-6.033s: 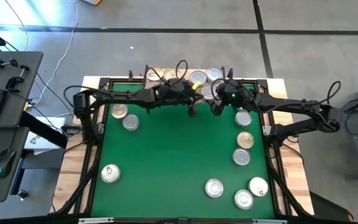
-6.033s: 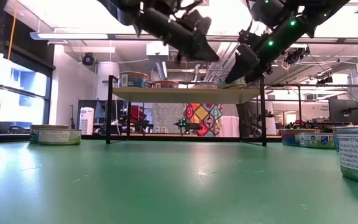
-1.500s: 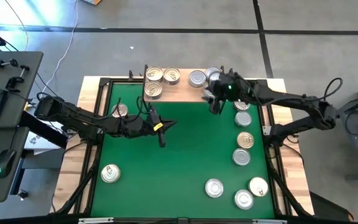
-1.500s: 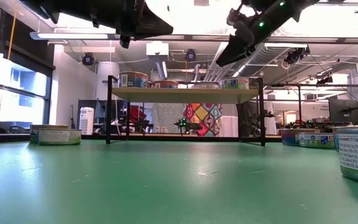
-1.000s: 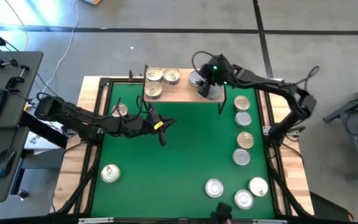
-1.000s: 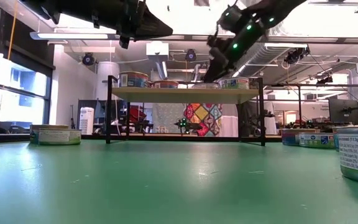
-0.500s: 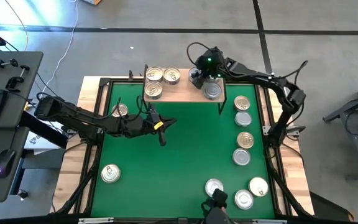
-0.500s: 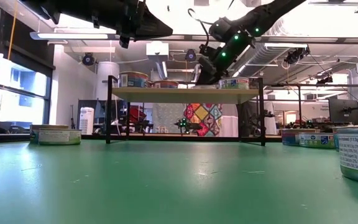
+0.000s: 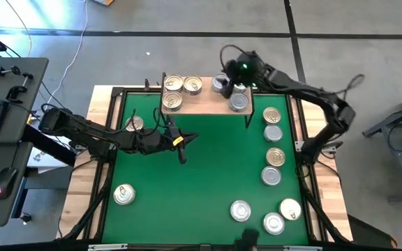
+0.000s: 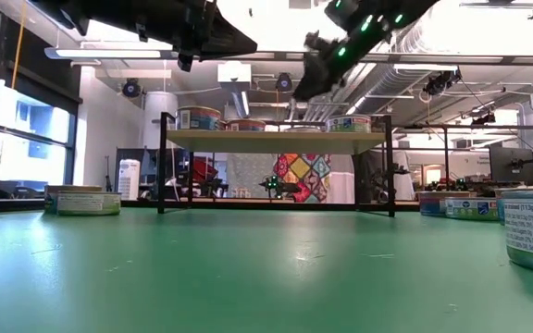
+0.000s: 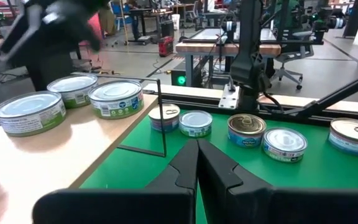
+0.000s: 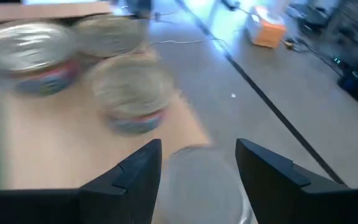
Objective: Stack canned seafood by type on shelf
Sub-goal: Put the green tuna can on the shelf aligned with the other green tuna can
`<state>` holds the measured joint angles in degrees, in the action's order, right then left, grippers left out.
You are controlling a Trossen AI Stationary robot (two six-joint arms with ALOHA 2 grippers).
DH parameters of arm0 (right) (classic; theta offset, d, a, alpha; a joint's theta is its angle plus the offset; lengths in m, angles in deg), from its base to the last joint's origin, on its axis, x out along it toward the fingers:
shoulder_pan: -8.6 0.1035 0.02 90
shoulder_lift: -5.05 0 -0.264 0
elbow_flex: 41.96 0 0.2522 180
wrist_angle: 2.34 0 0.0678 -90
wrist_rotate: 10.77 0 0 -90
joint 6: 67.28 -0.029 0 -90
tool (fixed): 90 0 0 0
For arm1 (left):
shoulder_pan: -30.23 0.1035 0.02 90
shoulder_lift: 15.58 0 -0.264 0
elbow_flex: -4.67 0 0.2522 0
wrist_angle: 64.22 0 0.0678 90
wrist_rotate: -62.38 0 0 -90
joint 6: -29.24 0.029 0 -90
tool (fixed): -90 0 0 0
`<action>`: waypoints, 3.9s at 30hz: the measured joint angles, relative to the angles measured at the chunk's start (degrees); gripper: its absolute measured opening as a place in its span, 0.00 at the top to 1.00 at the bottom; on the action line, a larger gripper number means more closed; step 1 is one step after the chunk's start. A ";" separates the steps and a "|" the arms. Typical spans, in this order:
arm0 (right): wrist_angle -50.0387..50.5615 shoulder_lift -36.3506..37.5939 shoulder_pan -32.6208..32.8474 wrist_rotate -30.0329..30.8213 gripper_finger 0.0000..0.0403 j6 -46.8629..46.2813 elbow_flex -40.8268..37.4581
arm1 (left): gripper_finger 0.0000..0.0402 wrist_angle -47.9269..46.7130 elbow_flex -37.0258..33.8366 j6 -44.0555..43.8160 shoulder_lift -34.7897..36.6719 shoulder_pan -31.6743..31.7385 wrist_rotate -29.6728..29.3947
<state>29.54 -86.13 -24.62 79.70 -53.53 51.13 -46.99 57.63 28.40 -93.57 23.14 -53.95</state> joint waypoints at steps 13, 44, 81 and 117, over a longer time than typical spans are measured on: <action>1.74 39.88 38.12 3.37 0.51 -7.35 -35.06 | 1.00 -2.88 0.00 1.72 -0.69 -2.36 -0.02; -23.24 22.47 68.42 8.43 0.22 -25.94 -56.35 | 1.00 3.10 6.73 -6.08 -11.30 -11.56 -0.61; -42.15 5.81 63.53 25.05 0.20 -19.64 -49.86 | 1.00 -21.20 6.64 -27.77 -14.64 -15.07 -12.70; -66.40 -17.95 52.61 18.35 0.03 -20.15 -49.09 | 1.00 -8.85 6.60 -37.53 -32.15 -11.11 -4.20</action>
<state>-36.86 -104.08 27.99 98.06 -73.67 2.05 -55.84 64.23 -9.13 -125.73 12.04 -58.15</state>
